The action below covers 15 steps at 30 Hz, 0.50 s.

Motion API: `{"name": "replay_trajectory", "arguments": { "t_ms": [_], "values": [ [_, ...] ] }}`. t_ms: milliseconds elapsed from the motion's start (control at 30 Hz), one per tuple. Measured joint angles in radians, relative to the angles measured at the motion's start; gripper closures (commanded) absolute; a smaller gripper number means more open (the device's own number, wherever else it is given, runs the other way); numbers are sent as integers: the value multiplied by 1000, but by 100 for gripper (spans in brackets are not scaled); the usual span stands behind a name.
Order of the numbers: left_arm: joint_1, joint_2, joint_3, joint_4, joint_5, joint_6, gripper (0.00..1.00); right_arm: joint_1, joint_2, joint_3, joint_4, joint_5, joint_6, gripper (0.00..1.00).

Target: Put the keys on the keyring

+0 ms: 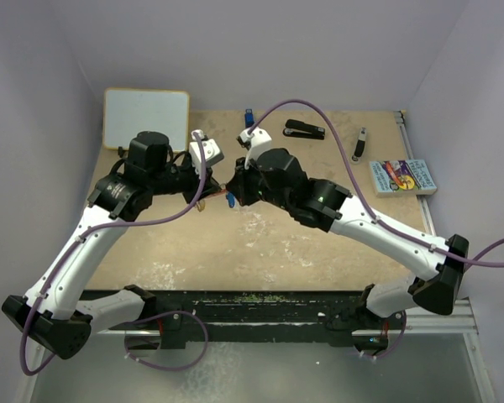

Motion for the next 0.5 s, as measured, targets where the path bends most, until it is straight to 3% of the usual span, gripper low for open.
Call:
{"name": "replay_trajectory", "arguments": {
  "t_ms": [500],
  "values": [
    [-6,0,0,-2,16,-5,96,0,-64,-87,49,-24,93,100]
  ]
}}
